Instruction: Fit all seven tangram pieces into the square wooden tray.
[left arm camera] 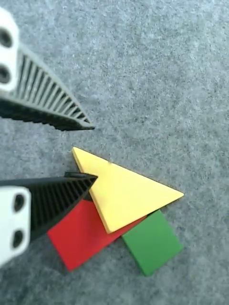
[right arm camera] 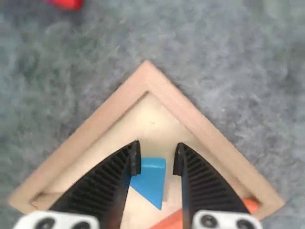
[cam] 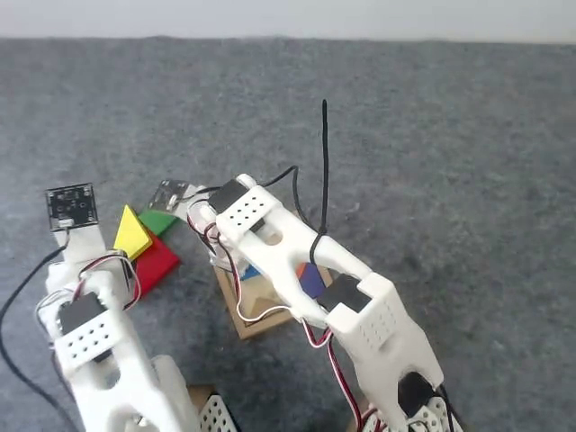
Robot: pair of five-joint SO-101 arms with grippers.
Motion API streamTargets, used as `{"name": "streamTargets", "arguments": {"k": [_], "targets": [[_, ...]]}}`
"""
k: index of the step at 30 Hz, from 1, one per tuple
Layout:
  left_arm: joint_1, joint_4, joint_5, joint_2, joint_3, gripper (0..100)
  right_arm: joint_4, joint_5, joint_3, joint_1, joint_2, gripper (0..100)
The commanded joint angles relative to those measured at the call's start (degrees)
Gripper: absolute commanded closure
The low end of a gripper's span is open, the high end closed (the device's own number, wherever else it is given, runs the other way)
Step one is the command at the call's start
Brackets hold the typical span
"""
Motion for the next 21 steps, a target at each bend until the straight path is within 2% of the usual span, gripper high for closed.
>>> {"name": "streamTargets", "arguments": {"k": [1, 5, 8, 15, 19, 21], "targets": [[0.1, -1.3, 0.7, -1.7, -0.7, 85, 0.5, 7.8, -1.1, 0.0, -3.2, 85.5], [-0.1, -1.3, 0.8, -1.8, -0.7, 85, 0.6, 9.0, -1.1, 0.4, -10.1, 85.4], [-0.2, -1.2, 0.8, -1.9, -0.7, 85, 1.2, 6.9, -0.8, 1.5, -14.7, 85.3], [0.0, -1.2, 0.8, -2.0, -0.7, 85, 9.4, -15.9, -0.6, 2.3, -19.3, 84.7], [0.1, -1.2, 0.8, -2.0, -0.7, 85, 10.6, -29.2, 1.8, 2.3, -17.1, 77.5], [0.1, -1.2, 0.8, -2.0, -0.7, 85, 8.7, -33.2, 3.4, 2.2, -14.7, 74.6]]}}
